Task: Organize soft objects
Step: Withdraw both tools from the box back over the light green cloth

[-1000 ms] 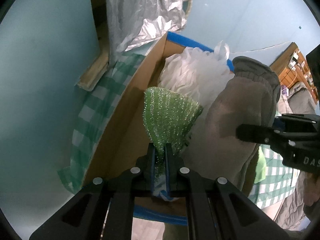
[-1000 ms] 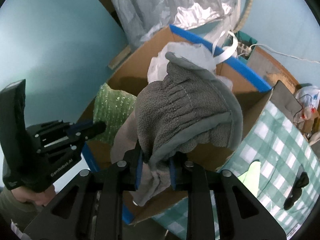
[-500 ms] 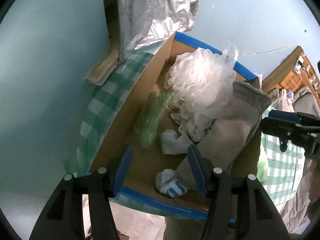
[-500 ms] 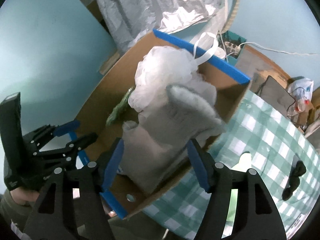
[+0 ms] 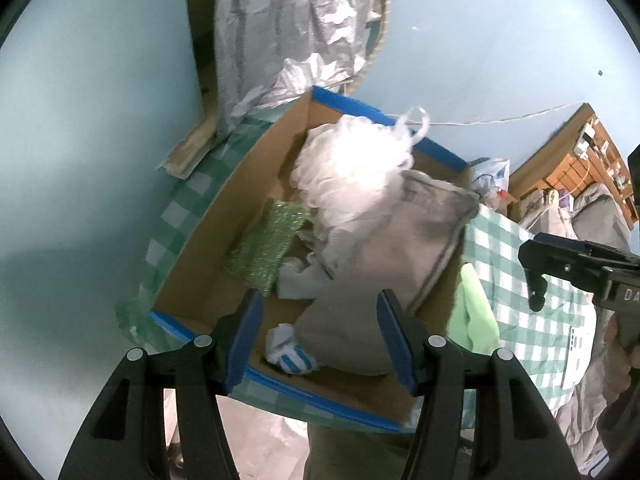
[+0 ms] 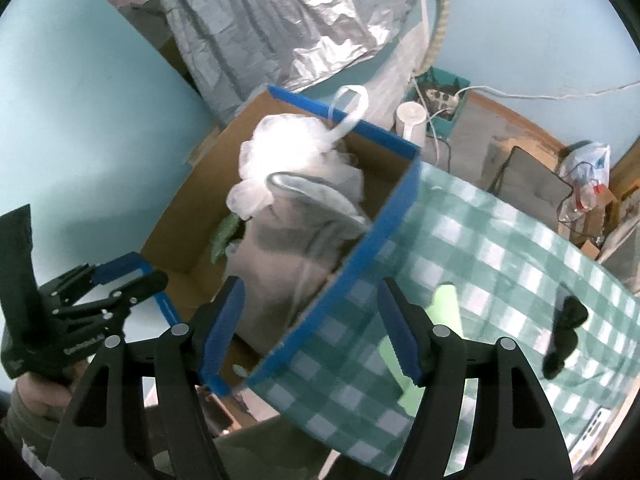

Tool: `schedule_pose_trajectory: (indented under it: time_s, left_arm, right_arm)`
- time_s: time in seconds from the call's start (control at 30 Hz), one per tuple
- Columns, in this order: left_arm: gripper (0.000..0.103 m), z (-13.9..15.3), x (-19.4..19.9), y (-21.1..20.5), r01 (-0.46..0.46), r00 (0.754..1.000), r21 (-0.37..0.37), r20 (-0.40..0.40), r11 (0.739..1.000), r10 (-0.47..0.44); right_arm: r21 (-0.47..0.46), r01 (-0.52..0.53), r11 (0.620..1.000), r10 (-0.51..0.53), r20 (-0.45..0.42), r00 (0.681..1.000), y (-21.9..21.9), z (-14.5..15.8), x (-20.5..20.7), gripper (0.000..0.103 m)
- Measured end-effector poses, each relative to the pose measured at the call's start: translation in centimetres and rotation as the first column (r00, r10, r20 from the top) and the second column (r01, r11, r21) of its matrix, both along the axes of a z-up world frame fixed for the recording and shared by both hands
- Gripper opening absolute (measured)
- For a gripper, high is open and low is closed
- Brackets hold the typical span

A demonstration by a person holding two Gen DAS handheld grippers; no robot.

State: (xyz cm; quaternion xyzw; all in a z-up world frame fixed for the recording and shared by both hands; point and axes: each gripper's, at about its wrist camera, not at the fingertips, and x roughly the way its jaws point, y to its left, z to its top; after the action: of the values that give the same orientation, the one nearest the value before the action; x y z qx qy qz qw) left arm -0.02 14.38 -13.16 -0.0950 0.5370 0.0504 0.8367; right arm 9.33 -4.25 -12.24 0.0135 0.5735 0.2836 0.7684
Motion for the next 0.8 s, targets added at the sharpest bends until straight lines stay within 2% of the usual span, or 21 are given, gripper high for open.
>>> schedule_pose_trajectory:
  time_s: [0.07, 0.13, 0.43, 0.8]
  left_arm:
    - [0.063, 0.4, -0.1, -0.9, 0.008, 1.0, 0.0, 0.004, 1.0, -0.008]
    - [0.069, 0.8, -0.2, -1.7, 0.014, 1.0, 0.003, 0.011, 1.0, -0.014]
    - [0.071, 1.9, -0.2, -6.4, 0.071, 0.997, 0.029, 0.026, 0.997, -0.072]
    - [0.072, 1.6, 0.7, -12.2, 0.154, 0.988, 0.045, 0.004, 0.987, -0.154]
  right_arm:
    - [-0.002, 0.013, 1.0, -0.013, 0.002, 1.0, -1.1, 0.1, -0.1, 0.07]
    - [-0.001, 0.026, 1.0, -0.026, 0.0, 1.0, -2.4, 0.2, -0.2, 0.07]
    - [-0.009, 0.089, 0.996, -0.089, -0.001, 0.996, -8.5, 0.1, -0.4, 0.07]
    - [-0.033, 0.18, 0.983, -0.181, -0.014, 0.983, -15.7, -0.9, -0.6, 0.07]
